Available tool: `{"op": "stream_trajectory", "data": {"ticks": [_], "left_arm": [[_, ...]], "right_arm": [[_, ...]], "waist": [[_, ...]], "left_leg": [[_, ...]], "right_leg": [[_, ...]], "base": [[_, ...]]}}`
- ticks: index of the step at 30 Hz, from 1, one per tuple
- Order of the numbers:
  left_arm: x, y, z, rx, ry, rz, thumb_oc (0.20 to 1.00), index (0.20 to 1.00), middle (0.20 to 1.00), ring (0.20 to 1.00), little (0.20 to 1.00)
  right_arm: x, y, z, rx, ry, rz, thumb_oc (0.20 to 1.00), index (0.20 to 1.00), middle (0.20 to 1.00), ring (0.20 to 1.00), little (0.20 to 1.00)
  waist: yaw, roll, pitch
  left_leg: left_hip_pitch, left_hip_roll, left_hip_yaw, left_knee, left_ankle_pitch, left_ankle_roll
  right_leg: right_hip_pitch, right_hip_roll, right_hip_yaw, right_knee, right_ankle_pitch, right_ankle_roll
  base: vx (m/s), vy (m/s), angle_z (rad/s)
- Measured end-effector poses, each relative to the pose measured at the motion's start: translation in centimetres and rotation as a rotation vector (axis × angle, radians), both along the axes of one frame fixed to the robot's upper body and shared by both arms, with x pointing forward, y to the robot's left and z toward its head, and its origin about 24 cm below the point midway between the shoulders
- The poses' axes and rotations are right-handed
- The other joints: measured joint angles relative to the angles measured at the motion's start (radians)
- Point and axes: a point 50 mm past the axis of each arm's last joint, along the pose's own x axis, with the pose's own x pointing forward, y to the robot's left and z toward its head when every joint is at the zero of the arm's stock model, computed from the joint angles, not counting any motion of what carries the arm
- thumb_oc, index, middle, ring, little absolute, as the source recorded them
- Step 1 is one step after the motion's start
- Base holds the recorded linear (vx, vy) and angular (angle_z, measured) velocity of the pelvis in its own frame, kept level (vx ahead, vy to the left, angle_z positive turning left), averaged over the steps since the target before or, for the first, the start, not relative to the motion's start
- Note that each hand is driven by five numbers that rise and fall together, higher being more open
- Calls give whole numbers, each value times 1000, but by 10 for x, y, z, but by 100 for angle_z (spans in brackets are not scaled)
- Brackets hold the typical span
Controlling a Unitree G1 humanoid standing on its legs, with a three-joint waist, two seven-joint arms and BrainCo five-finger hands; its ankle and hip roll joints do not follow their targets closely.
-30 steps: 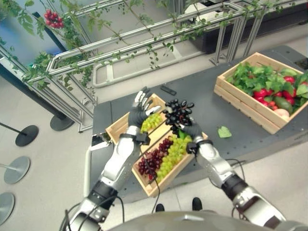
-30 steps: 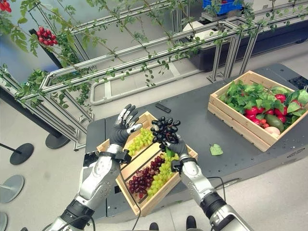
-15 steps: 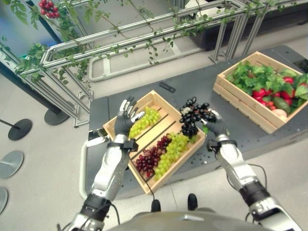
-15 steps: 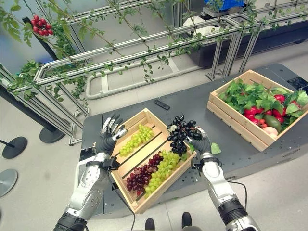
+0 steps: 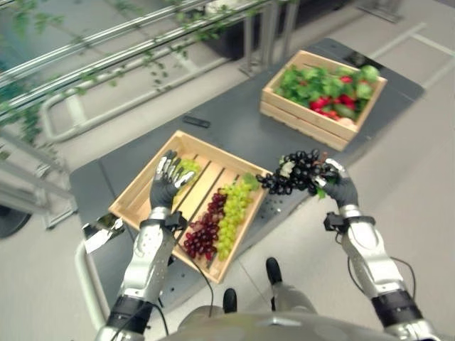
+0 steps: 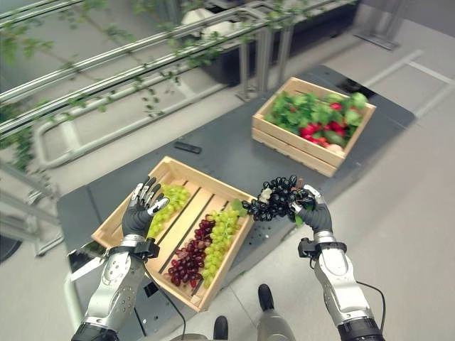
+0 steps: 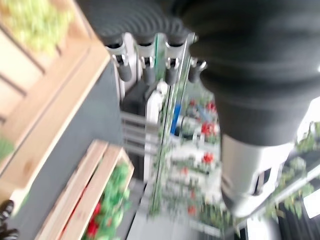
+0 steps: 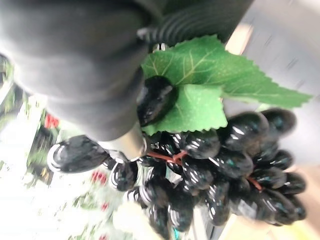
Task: Pick up the fruits from the basket on one side to the basket on the other side
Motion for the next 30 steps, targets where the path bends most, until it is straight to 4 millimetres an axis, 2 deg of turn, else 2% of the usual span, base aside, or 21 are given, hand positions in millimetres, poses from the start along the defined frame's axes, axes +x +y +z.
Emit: {"op": "stream_trajectory", "data": {"ticks": [2, 3, 4, 5, 7, 9, 11, 12, 13, 14, 15, 17, 18, 20, 21, 22, 24, 26, 27, 28, 30], "left_arm": [[-1, 3, -1, 25, 5, 2, 1000, 1000, 1000, 1000, 1000], [-2, 7, -1, 66, 6, 4, 1000, 1000, 1000, 1000, 1000], [-2, 9, 0, 72, 6, 8, 1000, 1000, 1000, 1000, 1000], [-2, 12, 1, 85, 6, 11, 1000, 1000, 1000, 1000, 1000], [-5, 15, -2, 96, 22, 15, 1000, 1000, 1000, 1000, 1000], [-5, 13, -4, 97, 27, 6, 1000, 1000, 1000, 1000, 1000], [-8, 15, -7, 96, 40, 15, 1000, 1000, 1000, 1000, 1000], [-9, 16, -7, 96, 43, 19, 1000, 1000, 1000, 1000, 1000], [-7, 18, -5, 99, 35, 25, 1000, 1000, 1000, 1000, 1000], [-5, 18, -6, 90, 40, 35, 1000, 1000, 1000, 1000, 1000], [-2, 10, -7, 49, 40, 34, 1000, 1000, 1000, 1000, 1000], [-1, 8, -6, 38, 34, 32, 1000, 1000, 1000, 1000, 1000], [-5, 12, -9, 49, 47, 42, 1000, 1000, 1000, 1000, 1000], [-9, 17, -11, 62, 63, 55, 1000, 1000, 1000, 1000, 1000], [-13, 24, -13, 81, 77, 66, 1000, 1000, 1000, 1000, 1000], [-17, 27, -17, 84, 93, 79, 1000, 1000, 1000, 1000, 1000], [-25, 29, -25, 74, 129, 98, 1000, 1000, 1000, 1000, 1000], [-22, 14, -25, 40, 121, 58, 1000, 1000, 1000, 1000, 1000], [-23, 13, -25, 33, 121, 56, 1000, 1000, 1000, 1000, 1000], [-23, 14, -26, 34, 121, 65, 1000, 1000, 1000, 1000, 1000], [-17, 13, -19, 32, 90, 56, 1000, 1000, 1000, 1000, 1000]], "right_arm": [[-4, 1, -4, 7, 15, 0, 200, 200, 200, 200, 200], [-6, 2, -7, 21, 27, -2, 200, 200, 200, 200, 200], [-8, 4, -9, 31, 31, -3, 200, 200, 200, 200, 200], [-11, 7, -12, 46, 41, 0, 200, 200, 200, 200, 200], [-12, 9, -13, 58, 43, 2, 200, 200, 200, 200, 200], [-17, 6, -14, 66, 46, -7, 200, 200, 200, 200, 200], [-22, 5, -15, 74, 52, -11, 200, 200, 200, 200, 200], [-20, 5, -12, 72, 39, -4, 200, 200, 200, 200, 200], [-9, 8, -1, 76, -11, 21, 200, 200, 200, 200, 200], [-6, 8, 1, 89, -19, 21, 200, 200, 200, 200, 200], [-11, 1, -1, 93, -8, -1, 200, 200, 200, 200, 200], [-12, 0, 1, 87, -11, 4, 200, 200, 200, 200, 200], [-13, 3, 4, 97, -25, 12, 200, 200, 200, 200, 200], [-15, 5, 10, 97, -49, 25, 200, 200, 200, 200, 200], [-14, 8, 14, 100, -67, 37, 200, 200, 200, 200, 200], [-10, 11, 16, 99, -77, 55, 200, 200, 200, 200, 200], [-2, 15, 25, 110, -118, 71, 200, 200, 200, 200, 200], [-10, -4, 23, 68, -98, 25, 200, 200, 200, 200, 200], [-11, -10, 22, 39, -79, 21, 200, 200, 200, 200, 200], [-13, -10, 21, 38, -75, 21, 200, 200, 200, 200, 200], [-18, -14, 20, 35, -66, 7, 200, 200, 200, 200, 200]], "waist": [[7, -10, 4], [13, -9, 8], [7, -14, 9], [11, -36, 9], [30, -47, 5], [12, -50, 4], [15, -49, 4], [20, -41, 5], [42, -20, 11], [29, -3, 18], [24, 41, 17], [37, 46, 16], [64, 36, 5], [90, 21, -8], [109, -15, -30], [123, -17, -34], [117, -6, -35], [69, 18, -43], [68, 50, -48], [67, 52, -55], [15, 60, -57]], "left_leg": [[-5, 8, 48, 2, -1, 4], [-7, 31, 85, -2, -1, 6], [-5, 37, 99, -1, -1, 6], [10, 39, 142, -9, -4, 3], [19, 50, 177, -5, -12, -5], [27, 58, 208, 1, -19, -18], [29, 55, 227, 27, -38, -38], [21, 61, 240, 32, -39, -39], [10, 92, 260, 8, -40, -21], [9, 113, 281, 21, -28, -29], [12, 163, 344, 17, -20, -43], [31, 193, 403, 11, -15, -55], [49, 207, 453, 12, -13, -68], [64, 216, 494, 17, -13, -92], [61, 204, 505, 29, -6, -99], [61, 215, 508, 31, 7, -99], [15, 259, 494, 99, -24, -116], [-6, 202, 437, -3, -5, -105], [-1, 225, 419, -16, 58, -125], [3, 231, 420, -9, 51, -136], [12, 241, 422, -4, 50, -138]], "right_leg": [[-14, -16, -49, -17, -39, 35], [-25, -29, -149, -14, -68, 51], [-24, -35, -184, -5, -63, 52], [-19, -51, -264, 22, -53, 48], [-1, -80, -340, 34, -46, 29], [17, -83, -351, 53, -9, 18], [21, -58, -327, 50, 52, -47], [21, -41, -312, 19, 92, -37], [12, -17, -276, -68, 181, 82], [11, -21, -331, -21, 137, 90], [1, -46, -459, 182, -10, -10], [21, -103, -537, 325, -91, 2], [70, -169, -602, 373, -141, 6], [124, -230, -653, 382, -204, 18], [143, -244, -665, 318, -185, 12], [135, -217, -688, 277, -194, 11], [140, -171, -671, 190, -177, -35], [146, -141, -630, 170, -177, -37], [154, -93, -584, 148, -170, -44], [157, -80, -566, 138, -168, -48], [156, -67, -563, 134, -172, -51]], "base": [[-87, 46, -85], [-105, 47, -82], [-148, 60, -98], [-78, 28, -71], [-77, 14, -67], [-76, 9, -20], [-73, -15, -49], [-70, -70, -142], [-40, -56, -116], [-70, -118, -103], [-3, -81, -29], [-56, -88, -62], [-70, -69, -86], [-78, -164, -89], [-93, -206, -118], [5, -253, -169], [26, -211, -120], [-20, -306, -59], [-15, -174, -98], [-2, -267, -85], [0, -225, -21]]}}
